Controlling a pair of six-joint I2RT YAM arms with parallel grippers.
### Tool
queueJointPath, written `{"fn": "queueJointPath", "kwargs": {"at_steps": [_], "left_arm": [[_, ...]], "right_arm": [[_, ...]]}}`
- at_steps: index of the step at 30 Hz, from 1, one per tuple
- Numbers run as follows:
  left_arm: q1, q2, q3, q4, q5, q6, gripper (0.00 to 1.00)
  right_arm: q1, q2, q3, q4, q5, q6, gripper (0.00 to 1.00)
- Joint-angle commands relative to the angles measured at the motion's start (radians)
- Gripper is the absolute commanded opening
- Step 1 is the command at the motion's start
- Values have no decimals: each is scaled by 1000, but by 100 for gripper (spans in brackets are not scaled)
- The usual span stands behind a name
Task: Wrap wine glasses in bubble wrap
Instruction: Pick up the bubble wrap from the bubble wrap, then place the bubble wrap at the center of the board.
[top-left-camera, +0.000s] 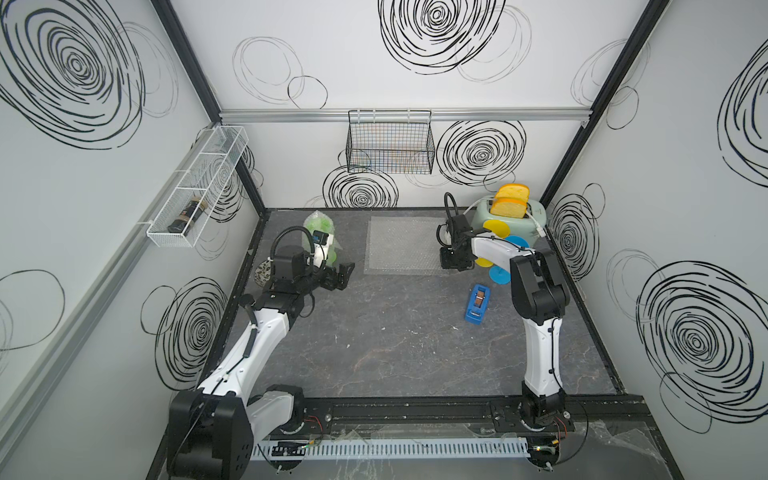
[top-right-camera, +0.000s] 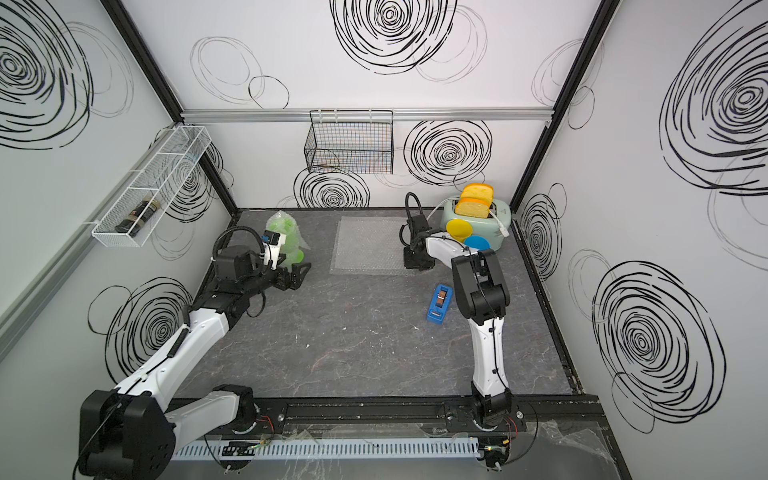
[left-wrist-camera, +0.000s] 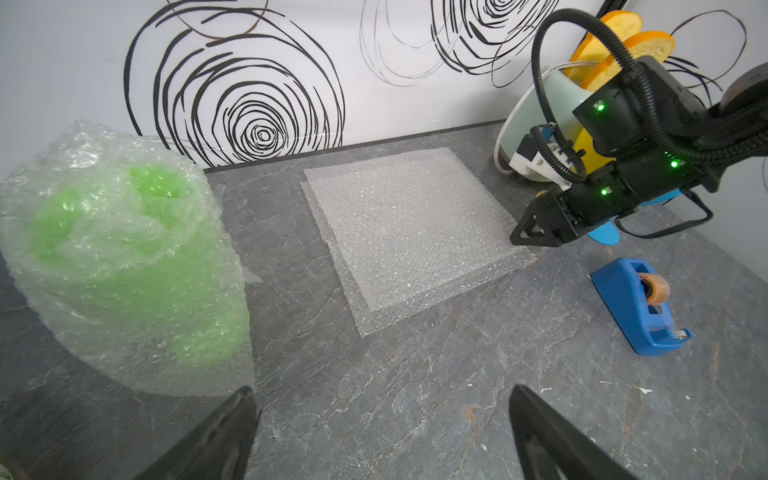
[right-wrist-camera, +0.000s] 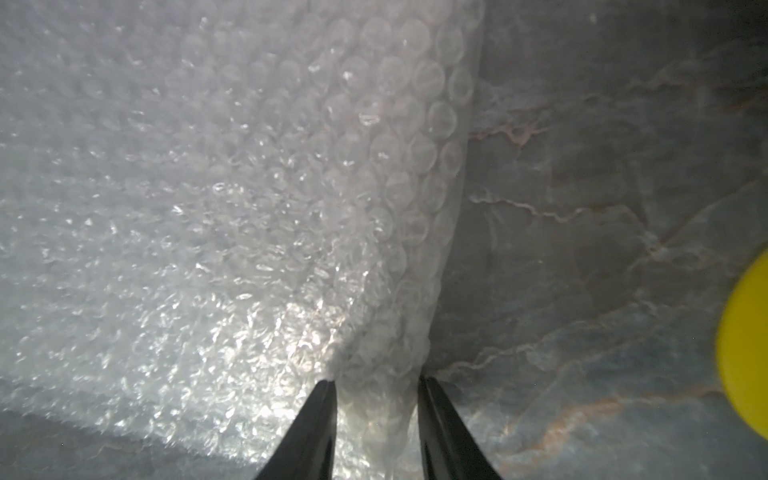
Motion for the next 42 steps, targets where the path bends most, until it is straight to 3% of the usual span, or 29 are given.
{"fn": "queueJointPath", "kwargs": {"at_steps": [1, 5, 13, 18, 26, 31, 35, 42], "left_arm": [[-6, -15, -10, 56, 25, -1, 97], [-5, -13, -12, 58, 22, 2, 97], [-6, -19, -12, 56, 18, 23, 97], [-12, -8, 19, 17, 0, 45, 97], [-58, 38, 77, -34, -127, 145, 97], [-157, 84, 87, -74, -225, 245, 97], [-234, 114, 20, -28, -327, 326, 97], [-339, 165, -147, 89, -435, 485, 97]], "right_arm": [[9, -50, 24, -48, 10, -9, 31], [14, -52, 46, -64, 17, -13, 19], [46, -83, 89, -123, 40, -18, 18], [74, -171, 39, -156, -23, -7, 5], [233, -462, -325, -101, -146, 32, 2], [323, -627, -623, -9, -172, 163, 5], [343, -721, -796, 59, -149, 244, 5], [353, -787, -925, 192, -161, 382, 7]]}}
